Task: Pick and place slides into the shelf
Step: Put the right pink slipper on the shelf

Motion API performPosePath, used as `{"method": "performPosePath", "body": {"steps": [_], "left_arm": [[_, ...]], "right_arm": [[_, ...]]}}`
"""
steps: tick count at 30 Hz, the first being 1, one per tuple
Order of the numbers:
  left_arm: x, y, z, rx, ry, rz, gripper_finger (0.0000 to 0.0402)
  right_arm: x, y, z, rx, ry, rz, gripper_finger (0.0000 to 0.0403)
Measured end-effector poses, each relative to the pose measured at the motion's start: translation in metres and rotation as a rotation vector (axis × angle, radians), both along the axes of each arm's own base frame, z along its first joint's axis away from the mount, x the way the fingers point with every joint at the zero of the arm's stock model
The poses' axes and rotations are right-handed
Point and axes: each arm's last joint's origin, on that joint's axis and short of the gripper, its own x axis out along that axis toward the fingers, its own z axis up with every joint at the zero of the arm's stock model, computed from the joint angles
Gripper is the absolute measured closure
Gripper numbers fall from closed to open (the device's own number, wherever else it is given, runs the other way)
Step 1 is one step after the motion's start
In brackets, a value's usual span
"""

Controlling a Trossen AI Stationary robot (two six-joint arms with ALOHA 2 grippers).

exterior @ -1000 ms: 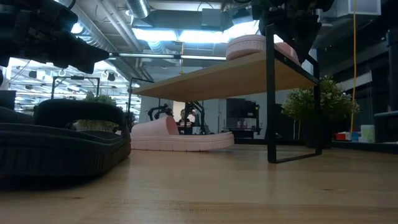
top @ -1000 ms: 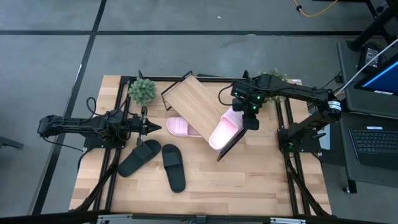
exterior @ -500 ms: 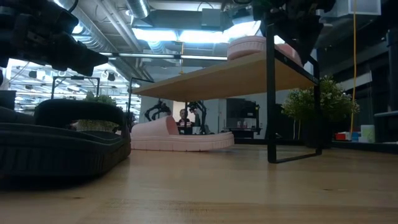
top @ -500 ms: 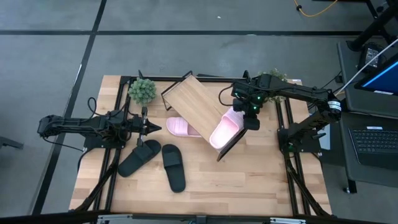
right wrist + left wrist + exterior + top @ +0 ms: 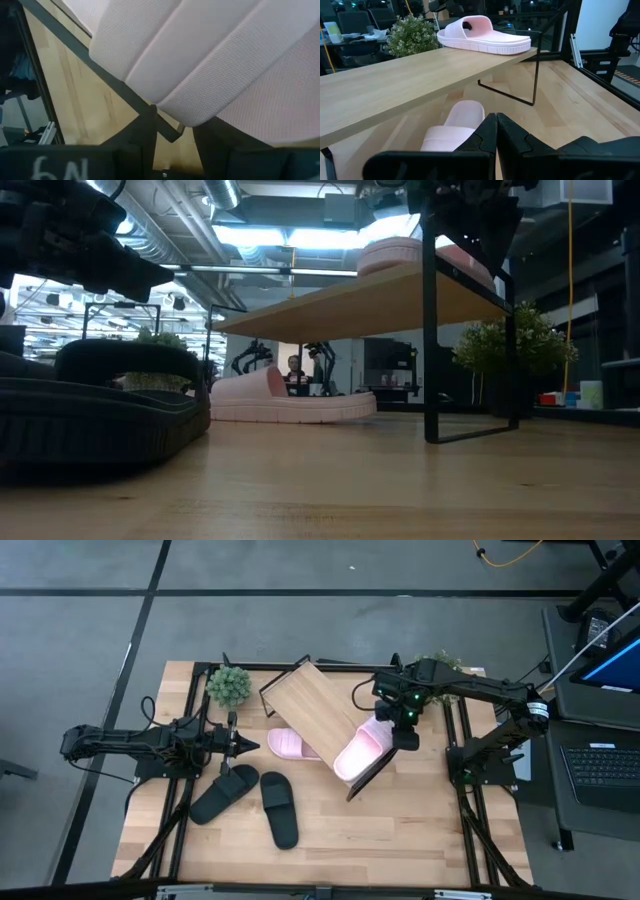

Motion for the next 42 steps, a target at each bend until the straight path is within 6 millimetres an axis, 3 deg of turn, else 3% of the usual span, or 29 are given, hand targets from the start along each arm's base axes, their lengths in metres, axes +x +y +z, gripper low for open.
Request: {"method": "performPosePath", "body": {"steps": [10, 33, 42], "left_arm": [[0.0, 0.0, 0.0, 0.0, 0.0, 0.0, 0.0401], [0.0, 0.0, 0.0, 0.0, 0.0, -0.001, 0.0401], [0.0, 0.0, 0.0, 0.0, 0.0, -0.001, 0.0401]], "right_arm": [[0.006, -0.0018, 0.0005, -0.017, -0.064, -0.001, 0.028], [0.0057, 0.0003, 0.0012, 0.077, -0.032, -0.119, 0.028], [0.0051, -0.0015, 0.0004, 0.008, -0.008, -0.143, 0.028]]}}
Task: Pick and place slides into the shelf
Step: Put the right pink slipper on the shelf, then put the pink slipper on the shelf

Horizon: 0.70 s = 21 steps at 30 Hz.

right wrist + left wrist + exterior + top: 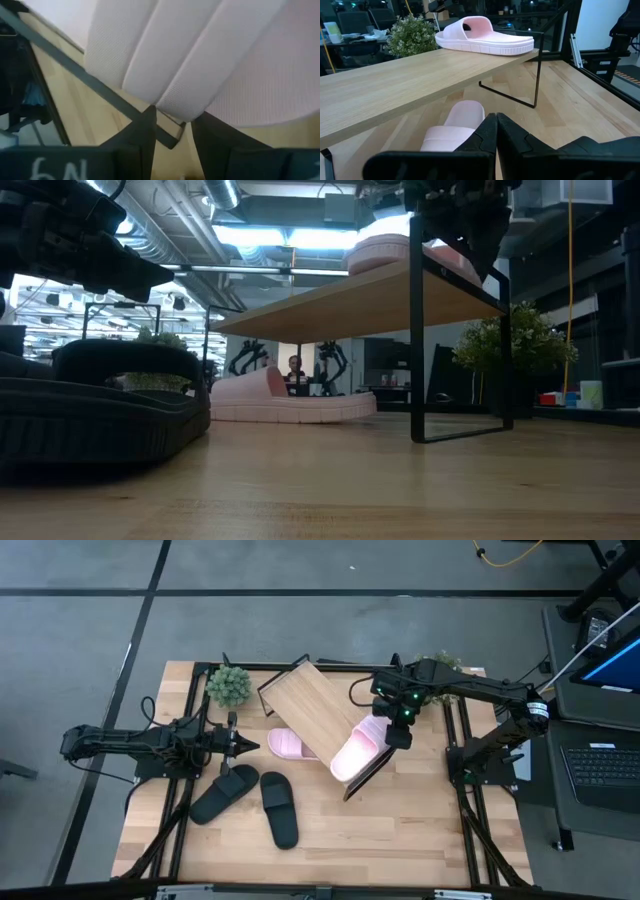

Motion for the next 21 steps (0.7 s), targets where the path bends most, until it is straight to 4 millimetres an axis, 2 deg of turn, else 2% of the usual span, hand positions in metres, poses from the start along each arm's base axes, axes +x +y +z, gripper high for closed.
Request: {"method": "performPosePath", "body": {"steps": [12, 21], "left_arm": [[0.0, 0.0, 0.0, 0.0, 0.0, 0.0, 0.0401], [0.0, 0.0, 0.0, 0.0, 0.0, 0.0, 0.0401]], "right_arm": [[-0.0048, 0.0012, -0.0006, -0.012, 0.068, -0.028, 0.028], [-0.0039, 0.0012, -0.0005, -0.015, 0.05, 0.0, 0.028]]}}
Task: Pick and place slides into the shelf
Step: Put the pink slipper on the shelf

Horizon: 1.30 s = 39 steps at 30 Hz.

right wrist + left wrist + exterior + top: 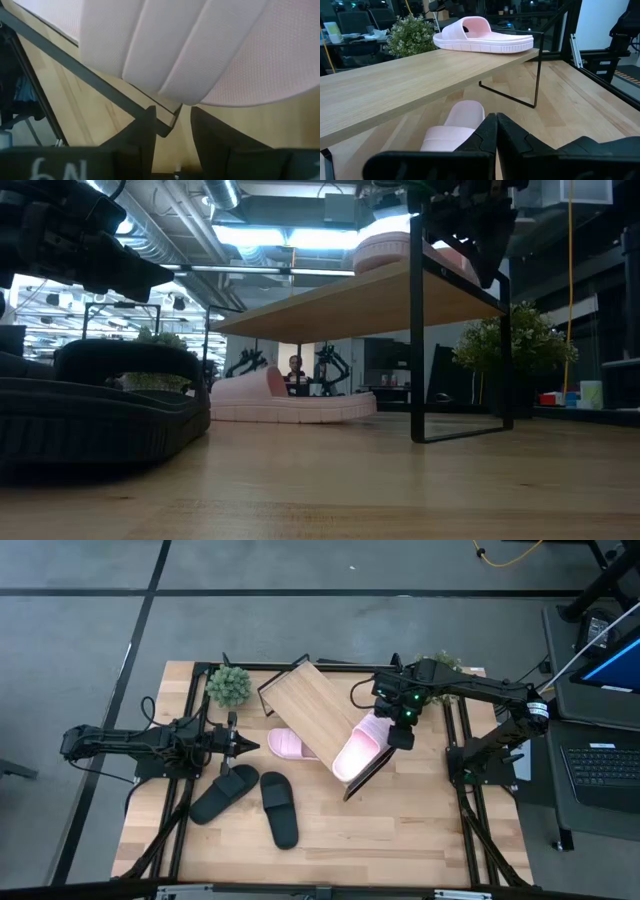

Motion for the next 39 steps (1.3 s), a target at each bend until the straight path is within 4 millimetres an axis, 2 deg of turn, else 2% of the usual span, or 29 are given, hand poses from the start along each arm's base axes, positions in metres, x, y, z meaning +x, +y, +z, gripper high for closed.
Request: {"method": "performPosePath", "body": {"steps": [6, 14, 20, 28, 39], "left_arm": [[0.0, 0.0, 0.0, 0.0, 0.0, 0.0, 0.0401], [0.0, 0.0, 0.0, 0.0, 0.0, 0.001, 0.0401], [0.0, 0.0, 0.0, 0.006, 0.0, -0.001, 0.0401], [0.0, 0.0, 0.0, 0.007, 0.0, -0.001, 0.0401], [0.0, 0.0, 0.001, 0.044, -0.006, -0.004, 0.0401]], "right_arm": [[-0.001, 0.0, 0.0, -0.009, -0.012, 0.074, 0.028], [-0.009, 0.003, 0.0, 0.022, 0.078, 0.074, 0.0284], [-0.012, 0.004, 0.0, 0.035, 0.117, 0.034, 0.0321], [-0.014, 0.004, 0.0, 0.042, 0.139, 0.025, 0.0393], [-0.014, 0.01, 0.002, 0.038, 0.129, 0.052, 0.0399]]}}
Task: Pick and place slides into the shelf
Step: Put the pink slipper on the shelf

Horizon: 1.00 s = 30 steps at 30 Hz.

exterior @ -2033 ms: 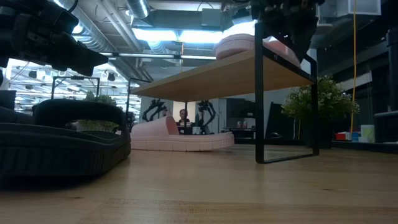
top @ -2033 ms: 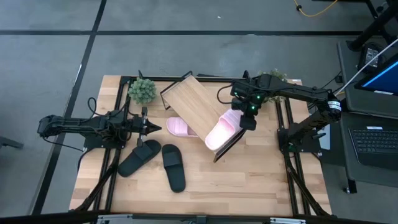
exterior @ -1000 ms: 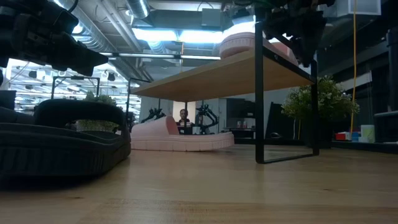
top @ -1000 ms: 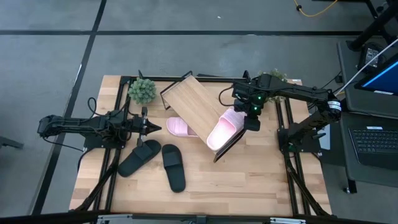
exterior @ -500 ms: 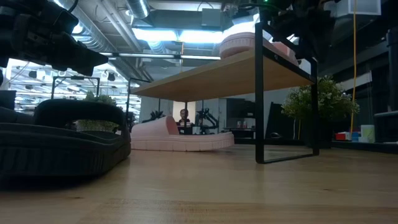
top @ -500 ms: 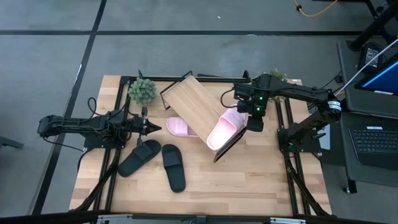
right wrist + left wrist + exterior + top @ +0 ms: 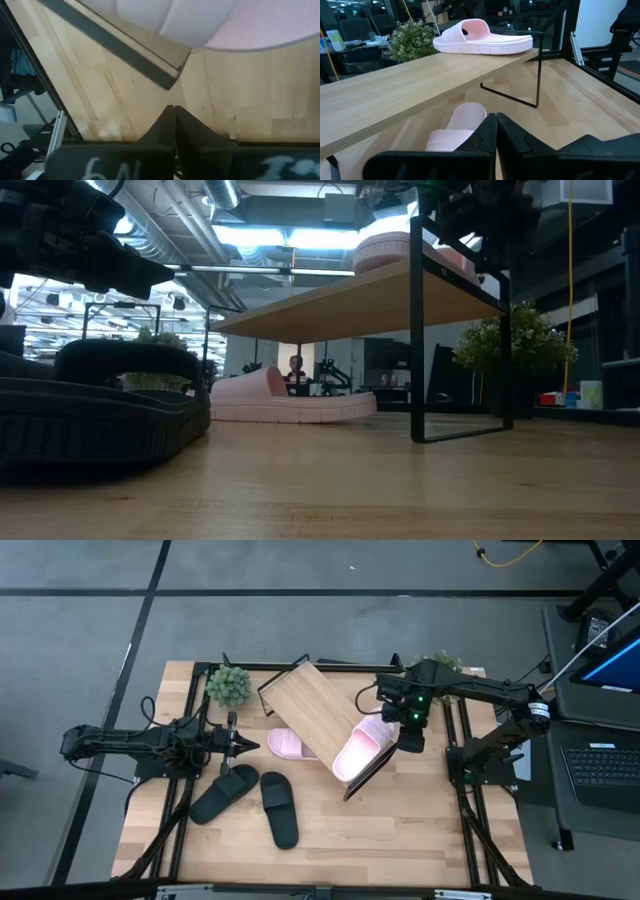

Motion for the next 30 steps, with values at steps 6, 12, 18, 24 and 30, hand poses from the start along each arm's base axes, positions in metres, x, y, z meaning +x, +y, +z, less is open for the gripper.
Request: {"method": "performPosePath", "body": {"steps": [6, 12, 18, 24, 30], "left_arm": [[0.0, 0.0, 0.0, 0.003, -0.002, 0.0, 0.0401], [0.0, 0.0, 0.001, 0.004, -0.009, 0.0, 0.0401], [0.0, 0.0, 0.001, 0.009, -0.009, -0.001, 0.0401], [0.0, 0.0, 0.001, 0.01, -0.009, -0.001, 0.0401], [0.0, 0.0, 0.001, 0.01, -0.009, -0.001, 0.0401]], "right_arm": [[-0.01, 0.023, 0.014, -0.009, -0.061, 0.066, 0.04], [-0.031, 0.043, 0.039, -0.141, -0.216, 0.075, 0.0401], [-0.055, 0.065, 0.058, -0.325, -0.518, 0.055, 0.0401], [-0.065, 0.081, 0.019, -0.294, -0.796, 0.093, 0.0401], [-0.062, 0.085, -0.054, -0.252, -0.932, 0.04, 0.0399]]}}
